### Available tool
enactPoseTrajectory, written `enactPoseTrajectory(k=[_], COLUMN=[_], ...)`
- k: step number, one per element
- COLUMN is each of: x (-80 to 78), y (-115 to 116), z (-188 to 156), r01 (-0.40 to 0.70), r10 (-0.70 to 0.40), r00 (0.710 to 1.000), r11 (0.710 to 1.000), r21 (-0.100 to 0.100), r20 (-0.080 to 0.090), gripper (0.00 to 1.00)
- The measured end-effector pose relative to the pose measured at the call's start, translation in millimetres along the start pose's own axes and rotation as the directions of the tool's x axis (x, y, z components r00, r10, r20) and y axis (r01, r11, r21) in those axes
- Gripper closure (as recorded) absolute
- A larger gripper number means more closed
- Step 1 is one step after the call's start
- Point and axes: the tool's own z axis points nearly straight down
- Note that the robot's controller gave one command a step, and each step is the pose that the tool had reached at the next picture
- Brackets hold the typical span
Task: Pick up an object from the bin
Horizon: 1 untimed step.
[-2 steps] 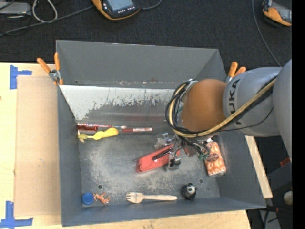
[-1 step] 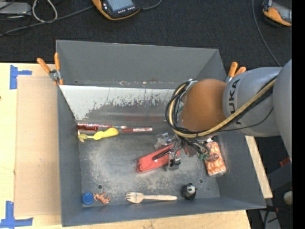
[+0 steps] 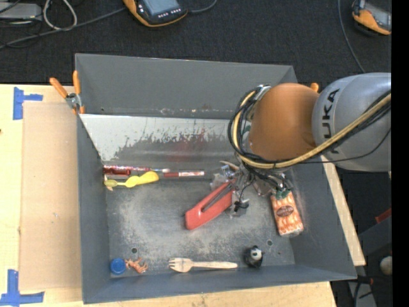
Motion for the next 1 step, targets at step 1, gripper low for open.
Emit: enactPoseTrajectory(k=[1], x=[-1.0], y=[6.4], z=[-90.4], r01=[-0.009], r10=[0.009], r00=[1.000], r11=[1.000], r21=[-0.001], r20=[-0.003], gripper=[1.00])
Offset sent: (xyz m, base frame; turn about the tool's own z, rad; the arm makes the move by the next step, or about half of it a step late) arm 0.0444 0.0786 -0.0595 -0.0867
